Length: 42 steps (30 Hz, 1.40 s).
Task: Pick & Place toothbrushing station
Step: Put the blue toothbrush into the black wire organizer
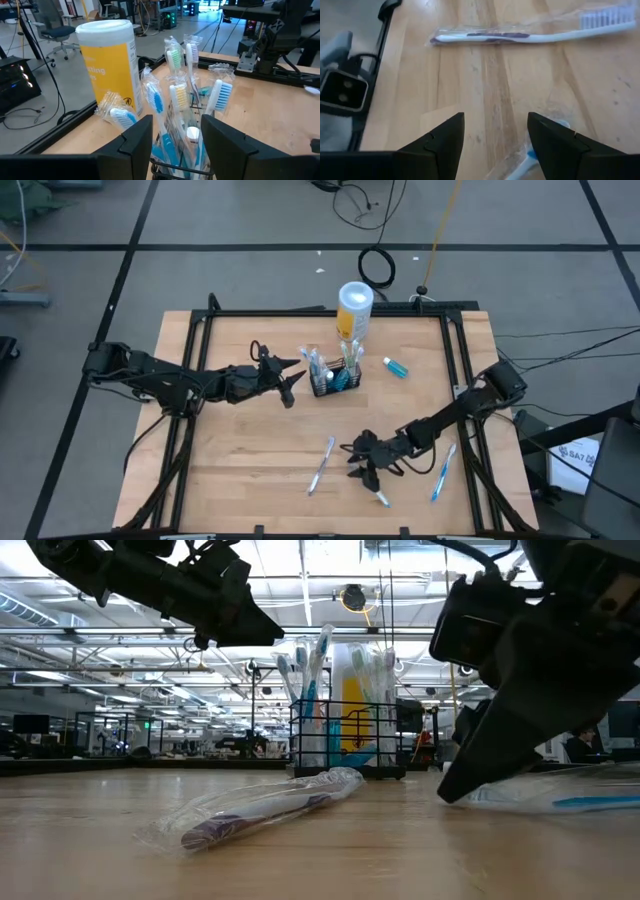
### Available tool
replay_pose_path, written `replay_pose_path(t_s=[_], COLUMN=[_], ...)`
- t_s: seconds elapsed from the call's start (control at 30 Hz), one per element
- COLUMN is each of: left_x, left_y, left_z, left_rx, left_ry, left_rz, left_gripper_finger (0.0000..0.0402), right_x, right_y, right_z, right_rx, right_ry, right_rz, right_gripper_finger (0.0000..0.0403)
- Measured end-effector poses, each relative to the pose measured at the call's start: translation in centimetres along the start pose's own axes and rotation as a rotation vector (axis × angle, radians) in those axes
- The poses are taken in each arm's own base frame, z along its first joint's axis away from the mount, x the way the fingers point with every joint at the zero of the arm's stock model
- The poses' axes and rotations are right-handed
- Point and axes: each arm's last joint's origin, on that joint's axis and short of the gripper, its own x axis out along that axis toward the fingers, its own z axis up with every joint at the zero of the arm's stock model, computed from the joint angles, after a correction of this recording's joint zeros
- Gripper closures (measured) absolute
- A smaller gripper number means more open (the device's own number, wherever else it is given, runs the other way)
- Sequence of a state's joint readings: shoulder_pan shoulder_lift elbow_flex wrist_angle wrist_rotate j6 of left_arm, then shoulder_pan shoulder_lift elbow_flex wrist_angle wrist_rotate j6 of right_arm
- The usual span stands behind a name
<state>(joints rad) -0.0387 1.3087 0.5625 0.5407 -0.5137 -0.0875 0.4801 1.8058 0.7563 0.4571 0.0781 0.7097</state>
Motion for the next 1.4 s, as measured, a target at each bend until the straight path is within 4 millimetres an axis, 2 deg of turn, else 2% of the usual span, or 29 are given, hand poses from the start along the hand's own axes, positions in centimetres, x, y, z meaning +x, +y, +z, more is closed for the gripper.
replay_pose_path(t_s=[0.13, 0.27, 0.6, 0.67, 0.83, 1.07, 1.23, 1.4], left_x=[0.0, 0.0, 0.0, 0.0, 0.0, 0.0, 0.0, 0.0], left_y=[0.0, -0.1, -0.1, -0.1, -0.1, -0.1, -0.1, -0.1], left_z=[0.0, 0.0, 0.0, 0.0, 0.0, 0.0, 0.0, 0.0], left_rx=[0.000, 0.000, -0.027, -0.027, -0.031, -0.031, -0.031, -0.030], left_ry=[0.001, 0.001, 0.001, 0.001, 0.001, 0.001, 0.001, 0.001], left_rz=[-0.007, -0.018, -0.019, -0.020, -0.020, -0.020, -0.020, -0.020], left_gripper_finger=[0.0227, 0.0227, 0.0227, 0.0227, 0.0227, 0.0227, 0.0227, 0.0227], right_x=[0.1, 0.1, 0.1, -0.2, -2.2, -6.5, -7.9, -6.8], right_y=[-0.1, -0.4, -1.4, -1.5, -0.9, 0.8, 1.7, 1.8], right_z=[-0.1, 0.1, 0.8, 1.2, 3.4, 6.4, 6.0, 3.9], right_rx=[-0.132, -0.174, -0.145, -0.139, -0.181, -0.270, -0.208, -0.078], right_ry=[0.007, 0.008, 0.003, -0.007, -0.100, -0.289, -0.264, -0.138], right_rz=[-0.005, -0.016, -0.046, -0.046, -0.014, -0.014, 0.018, -0.035], right_gripper_finger=[0.0196, 0.0226, 0.0383, 0.0397, 0.0397, 0.0402, 0.0379, 0.0311])
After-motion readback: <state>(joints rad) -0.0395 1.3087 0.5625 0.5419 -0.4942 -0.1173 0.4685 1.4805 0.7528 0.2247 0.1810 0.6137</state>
